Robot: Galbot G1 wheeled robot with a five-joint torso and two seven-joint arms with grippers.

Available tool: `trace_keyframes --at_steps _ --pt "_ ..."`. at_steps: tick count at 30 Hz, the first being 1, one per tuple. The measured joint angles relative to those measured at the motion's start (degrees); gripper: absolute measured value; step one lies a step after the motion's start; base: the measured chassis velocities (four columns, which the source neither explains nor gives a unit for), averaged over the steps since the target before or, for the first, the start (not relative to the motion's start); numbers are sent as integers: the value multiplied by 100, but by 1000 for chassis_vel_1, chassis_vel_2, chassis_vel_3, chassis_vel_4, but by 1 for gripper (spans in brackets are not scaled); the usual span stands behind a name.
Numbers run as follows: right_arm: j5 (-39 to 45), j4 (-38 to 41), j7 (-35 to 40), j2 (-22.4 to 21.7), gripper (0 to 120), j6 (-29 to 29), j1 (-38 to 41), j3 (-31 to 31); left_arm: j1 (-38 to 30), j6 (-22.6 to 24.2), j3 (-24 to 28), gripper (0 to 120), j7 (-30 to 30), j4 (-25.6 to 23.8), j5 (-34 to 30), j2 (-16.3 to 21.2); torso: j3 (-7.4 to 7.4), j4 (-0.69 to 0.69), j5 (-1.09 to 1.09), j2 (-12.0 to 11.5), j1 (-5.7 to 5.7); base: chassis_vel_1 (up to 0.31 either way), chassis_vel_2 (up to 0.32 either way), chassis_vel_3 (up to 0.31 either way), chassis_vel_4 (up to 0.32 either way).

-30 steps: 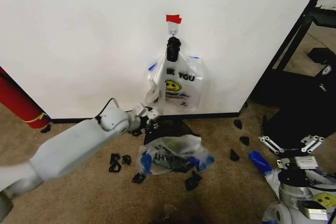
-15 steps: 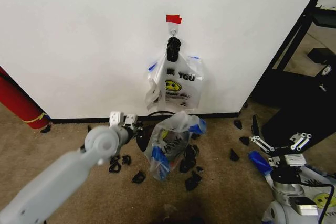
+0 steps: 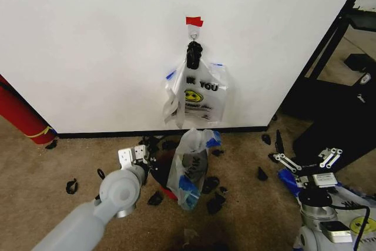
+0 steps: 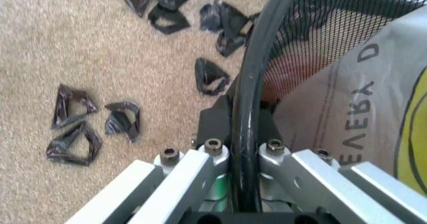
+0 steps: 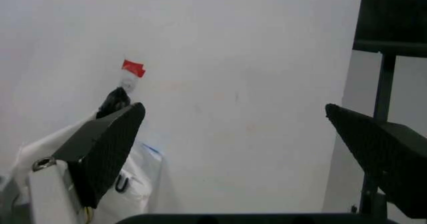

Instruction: Pick up the garbage bag from the wall and place it over the trash bin.

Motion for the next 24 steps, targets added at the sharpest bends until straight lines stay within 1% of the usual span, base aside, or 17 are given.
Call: trace_keyframes --at_steps 5,10,14,15,18,20,21,22,23,24 --pt "-2 -48 -6 -15 100 0 19 -11 -2 -66 54 0 45 134 132 -82 0 -1 0 0 0 0 0 0 0" --pt "1 -81 -6 -37 100 0 20 -2 54 -199 65 1 62 129 206 -128 0 -1 0 0 0 0 0 0 0" --pt "10 -100 -4 -40 100 0 13 12 187 -287 44 18 118 -30 360 -108 0 -1 0 0 0 0 0 0 0" --pt "10 -100 -4 -40 100 0 13 12 187 -287 44 18 118 -30 360 -108 0 -1 0 0 0 0 0 0 0" --pt "11 -103 -4 -21 100 0 2 5 356 -318 3 31 213 -317 677 -22 0 -1 0 0 0 0 0 0 0" --pt "10 -103 -5 -10 100 0 2 -4 500 -315 -55 41 297 -537 985 53 0 -1 0 0 0 0 0 0 0" --pt "9 -103 -6 -8 100 0 3 -7 552 -316 -87 44 346 -608 1133 85 0 0 0 0 0 0 0 0 0" --pt "9 -103 -6 -8 100 0 3 -7 552 -316 -87 44 346 -608 1133 85 0 0 0 0 0 0 0 0 0" --pt "8 -103 -9 -6 100 0 8 -11 641 -353 -153 50 467 -727 1465 154 0 0 0 0 0 0 0 0 0" --pt "6 -103 -11 -6 100 0 9 -14 681 -397 -193 52 560 -789 1699 206 0 1 -1 0 0 0 0 0 0"
